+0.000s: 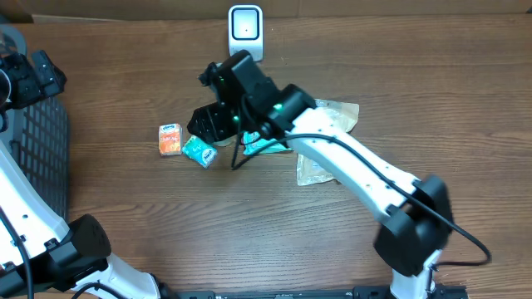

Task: Scan the item barcode
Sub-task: 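Reach the right gripper to the small teal packet and grasp it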

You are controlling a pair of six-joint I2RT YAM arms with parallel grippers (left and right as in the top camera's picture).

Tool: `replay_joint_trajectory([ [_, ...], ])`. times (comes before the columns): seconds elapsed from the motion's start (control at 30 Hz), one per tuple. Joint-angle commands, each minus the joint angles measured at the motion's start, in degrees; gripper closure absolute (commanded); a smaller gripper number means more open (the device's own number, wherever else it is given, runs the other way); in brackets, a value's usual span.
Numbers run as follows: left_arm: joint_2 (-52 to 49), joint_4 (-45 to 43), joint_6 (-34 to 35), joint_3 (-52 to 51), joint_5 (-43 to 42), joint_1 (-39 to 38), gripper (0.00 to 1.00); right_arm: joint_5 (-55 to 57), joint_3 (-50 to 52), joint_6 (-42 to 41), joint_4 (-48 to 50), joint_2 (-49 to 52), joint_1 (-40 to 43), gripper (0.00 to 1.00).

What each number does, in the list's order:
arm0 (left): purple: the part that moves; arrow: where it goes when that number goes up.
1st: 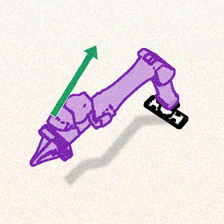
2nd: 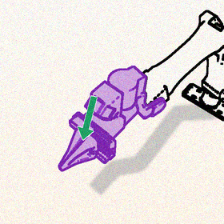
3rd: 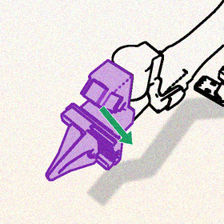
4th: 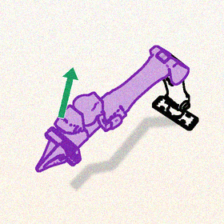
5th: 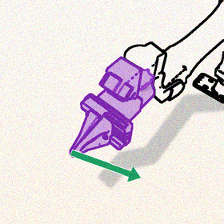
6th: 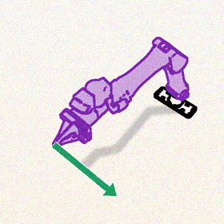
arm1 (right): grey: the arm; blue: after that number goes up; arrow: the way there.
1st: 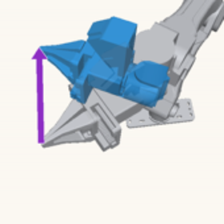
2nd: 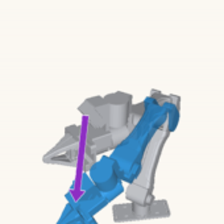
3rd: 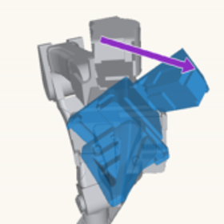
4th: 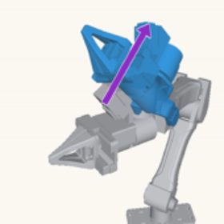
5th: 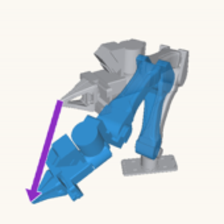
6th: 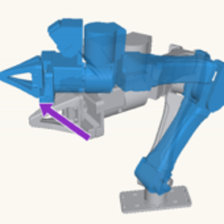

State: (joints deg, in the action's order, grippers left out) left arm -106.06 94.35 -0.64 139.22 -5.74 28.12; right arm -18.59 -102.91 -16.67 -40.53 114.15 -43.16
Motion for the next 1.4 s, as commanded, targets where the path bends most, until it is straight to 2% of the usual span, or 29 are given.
replay_joint_trajectory([
  [0.0, 0.96, -0.09, -1.09, 0.68, -0.04, -0.39, 0.01, 5.03, -1.97, -1.62, 4.81, 2.93, -1.88, 0.48],
  [0.13, 0.96, -0.07, -1.09, 0.68, -0.02, -0.39, 0.0, 9.2, -1.95, -1.6, 12.15, 6.23, -4.24, 0.49],
  [0.27, 0.96, -0.09, -1.09, 0.68, -0.02, -0.39, 0.0, 12.02, -1.95, -1.95, 15.28, 9.79, -6.19, 0.49],
  [0.37, 0.96, -0.07, -1.09, 0.68, -0.02, -0.39, 0.0, 17.25, -1.95, -6.36, 15.54, 11.85, -6.71, 0.54],
  [0.5, 0.96, -0.07, -1.09, 0.68, -0.02, -0.39, 0.0, 27.26, -1.95, -11.72, 16.02, 14.08, -6.54, 0.53],
  [0.77, 0.96, -0.07, -1.09, 0.66, -0.02, -0.39, 0.0, 31.26, -1.95, -16.94, 17.05, 15.56, -6.56, 0.53],
  [1.0, 0.96, -0.07, -1.09, 0.68, -0.02, -0.39, 0.0, 37.42, -1.95, -20.9, 12.41, 15.74, -6.51, 0.52],
  [1.1, 0.96, -0.07, -1.09, 0.68, -0.02, -0.39, 0.0, 37.44, -1.95, -20.87, 10.01, 15.74, -6.21, 0.51],
  [1.2, 0.96, -0.07, -1.09, 0.68, -0.02, -0.39, 0.0, 36.63, -1.97, -20.65, 6.29, 15.32, -5.09, 0.46],
  [1.27, 0.96, -0.07, -1.09, 0.68, -0.02, -0.39, 0.01, 31.8, -2.01, -15.28, 5.09, 14.23, -3.85, 0.38],
  [1.3, 0.96, -0.07, -1.09, 0.68, -0.02, -0.39, 0.0, 23.61, -2.19, -9.05, 4.61, 13.31, -2.64, 0.33],
  [1.37, 0.96, -0.07, -1.09, 0.68, -0.02, -0.39, 0.0, 13.22, -2.19, -3.39, 4.09, 12.72, -1.31, 0.31],
])
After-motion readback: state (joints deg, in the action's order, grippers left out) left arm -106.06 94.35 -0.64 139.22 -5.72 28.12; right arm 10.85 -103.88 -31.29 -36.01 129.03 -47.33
